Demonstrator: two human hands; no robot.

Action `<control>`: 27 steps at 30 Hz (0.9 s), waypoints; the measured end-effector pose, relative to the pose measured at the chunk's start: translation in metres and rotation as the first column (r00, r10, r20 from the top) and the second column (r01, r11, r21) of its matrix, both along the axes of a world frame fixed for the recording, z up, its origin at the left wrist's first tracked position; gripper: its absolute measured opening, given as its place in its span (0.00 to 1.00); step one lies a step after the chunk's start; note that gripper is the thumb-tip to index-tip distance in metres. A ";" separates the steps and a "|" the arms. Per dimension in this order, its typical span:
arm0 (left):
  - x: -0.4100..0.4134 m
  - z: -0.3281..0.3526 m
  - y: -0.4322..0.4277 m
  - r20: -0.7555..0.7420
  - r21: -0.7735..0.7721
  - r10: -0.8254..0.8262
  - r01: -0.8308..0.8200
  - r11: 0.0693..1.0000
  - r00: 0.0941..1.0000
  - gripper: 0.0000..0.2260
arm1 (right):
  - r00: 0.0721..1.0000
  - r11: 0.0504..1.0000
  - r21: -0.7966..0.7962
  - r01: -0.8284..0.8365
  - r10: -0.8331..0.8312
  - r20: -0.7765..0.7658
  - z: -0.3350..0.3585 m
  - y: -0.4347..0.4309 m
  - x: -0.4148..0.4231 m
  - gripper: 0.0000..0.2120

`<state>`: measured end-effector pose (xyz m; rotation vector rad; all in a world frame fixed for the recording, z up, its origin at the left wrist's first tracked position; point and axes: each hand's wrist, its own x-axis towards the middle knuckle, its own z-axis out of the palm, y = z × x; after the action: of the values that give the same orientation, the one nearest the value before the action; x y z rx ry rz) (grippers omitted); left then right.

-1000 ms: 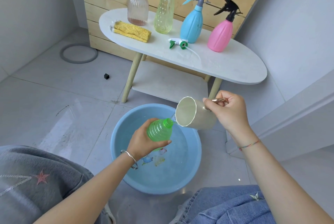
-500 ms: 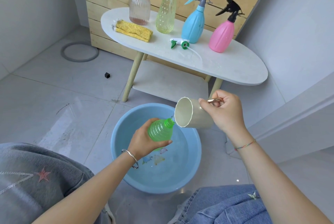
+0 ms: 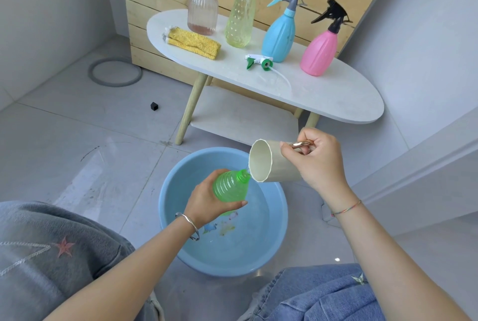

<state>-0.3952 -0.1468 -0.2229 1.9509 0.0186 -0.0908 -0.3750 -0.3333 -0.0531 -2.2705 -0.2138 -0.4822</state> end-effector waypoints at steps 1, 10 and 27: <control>0.000 0.000 0.000 -0.001 -0.001 0.000 0.000 1.000 1.000 0.31 | 1.000 1.000 0.001 -0.002 0.002 0.000 0.000 0.000 0.000 0.22; 0.001 -0.003 -0.001 -0.001 0.004 0.008 -0.008 1.000 1.000 0.32 | 0.997 0.993 -0.109 -0.041 0.048 0.055 0.000 0.007 -0.001 0.20; 0.000 -0.003 0.000 -0.002 -0.001 0.023 -0.023 1.000 1.000 0.32 | 0.964 0.951 -0.277 -0.137 0.192 0.183 0.001 0.020 -0.005 0.19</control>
<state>-0.3950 -0.1468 -0.2260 1.9491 0.0422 -0.0769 -0.3798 -0.3130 -0.0522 -2.4296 -0.6022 -0.6342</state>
